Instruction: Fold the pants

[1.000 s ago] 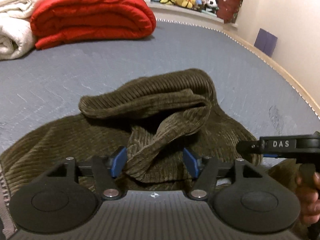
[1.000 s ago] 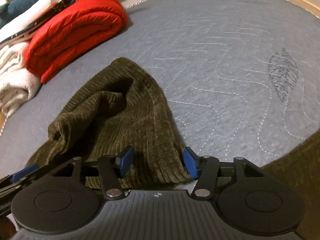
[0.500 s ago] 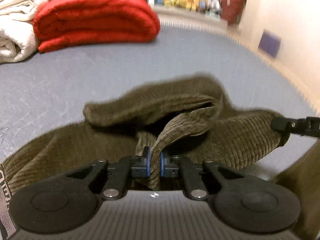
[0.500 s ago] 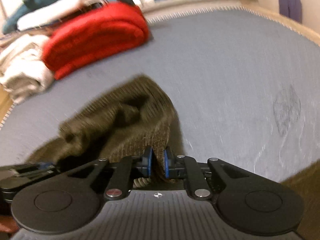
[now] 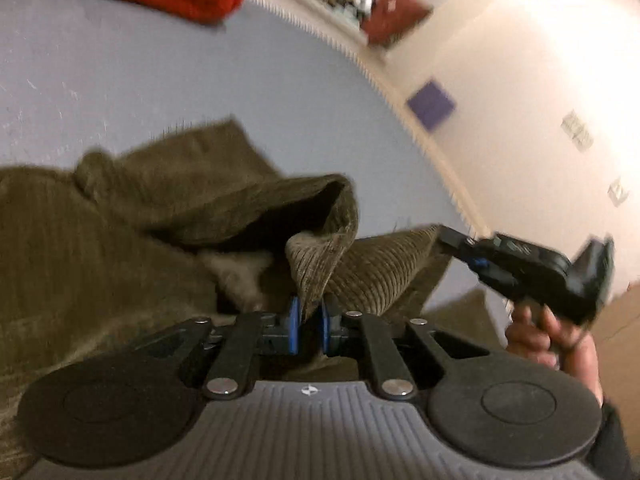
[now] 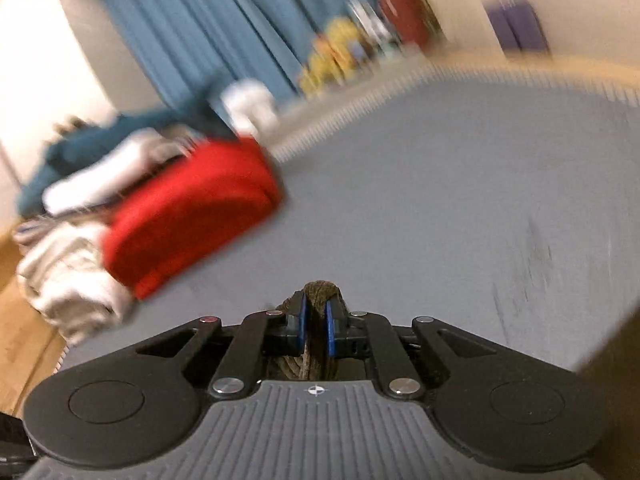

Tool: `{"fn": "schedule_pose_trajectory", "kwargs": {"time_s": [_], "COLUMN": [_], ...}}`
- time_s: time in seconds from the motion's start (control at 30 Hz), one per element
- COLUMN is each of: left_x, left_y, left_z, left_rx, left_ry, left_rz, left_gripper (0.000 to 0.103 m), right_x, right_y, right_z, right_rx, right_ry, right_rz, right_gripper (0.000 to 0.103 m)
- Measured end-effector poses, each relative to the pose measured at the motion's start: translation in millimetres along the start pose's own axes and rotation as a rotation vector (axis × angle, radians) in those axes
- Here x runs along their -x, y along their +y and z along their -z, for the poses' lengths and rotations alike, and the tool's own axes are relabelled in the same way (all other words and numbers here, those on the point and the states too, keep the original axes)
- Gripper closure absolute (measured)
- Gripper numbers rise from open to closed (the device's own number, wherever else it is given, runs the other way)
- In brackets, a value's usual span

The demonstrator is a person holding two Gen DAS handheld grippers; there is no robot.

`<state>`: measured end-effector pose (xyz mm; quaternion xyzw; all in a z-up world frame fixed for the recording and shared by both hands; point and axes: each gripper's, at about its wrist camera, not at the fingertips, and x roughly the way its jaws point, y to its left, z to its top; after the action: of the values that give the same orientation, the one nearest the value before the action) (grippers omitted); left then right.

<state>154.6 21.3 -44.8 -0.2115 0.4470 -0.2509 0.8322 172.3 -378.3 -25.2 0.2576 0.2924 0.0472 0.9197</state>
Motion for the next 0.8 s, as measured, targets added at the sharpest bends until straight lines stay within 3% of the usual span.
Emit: {"fn": "schedule_pose_trajectory", "kwargs": {"time_s": [0.07, 0.17, 0.27, 0.4, 0.47, 0.57, 0.73, 0.8], "left_x": [-7.9, -12.8, -10.4, -4.4, -5.2, -7.4, -2.6, -1.4], "left_y": [-3.0, -9.6, -0.4, -5.9, -9.1, -4.3, 29.4, 33.4], "left_z": [3.3, 5.2, 1.0, -8.9, -12.9, -14.7, -23.7, -28.1], "left_rx": [-0.032, -0.079, -0.033, 0.002, 0.011, 0.06, 0.287, 0.296], "left_ry": [0.055, 0.057, 0.017, -0.096, -0.116, -0.129, -0.177, -0.198], "left_rz": [0.0, -0.027, 0.008, 0.028, 0.05, 0.052, 0.043, 0.027], "left_gripper": [0.07, 0.046, 0.043, 0.036, 0.033, 0.023, 0.022, 0.022], "right_x": [-16.6, -30.1, -37.1, -38.3, -42.0, -39.4, -20.1, -8.9], "right_y": [-6.6, -10.0, -13.4, -15.3, -8.2, 9.0, 42.3, 55.7], "right_z": [5.6, 7.9, 7.9, 12.3, 21.3, 34.2, 45.6, 58.6], "right_rx": [0.012, 0.044, 0.071, 0.104, 0.196, 0.333, 0.555, 0.678], "right_ry": [0.061, 0.136, 0.187, 0.223, 0.263, 0.278, 0.32, 0.359], "right_rz": [0.074, 0.149, 0.216, 0.23, 0.215, 0.099, -0.194, -0.316], "right_gripper": [0.093, 0.089, 0.088, 0.087, 0.087, 0.091, 0.094, 0.095]}}
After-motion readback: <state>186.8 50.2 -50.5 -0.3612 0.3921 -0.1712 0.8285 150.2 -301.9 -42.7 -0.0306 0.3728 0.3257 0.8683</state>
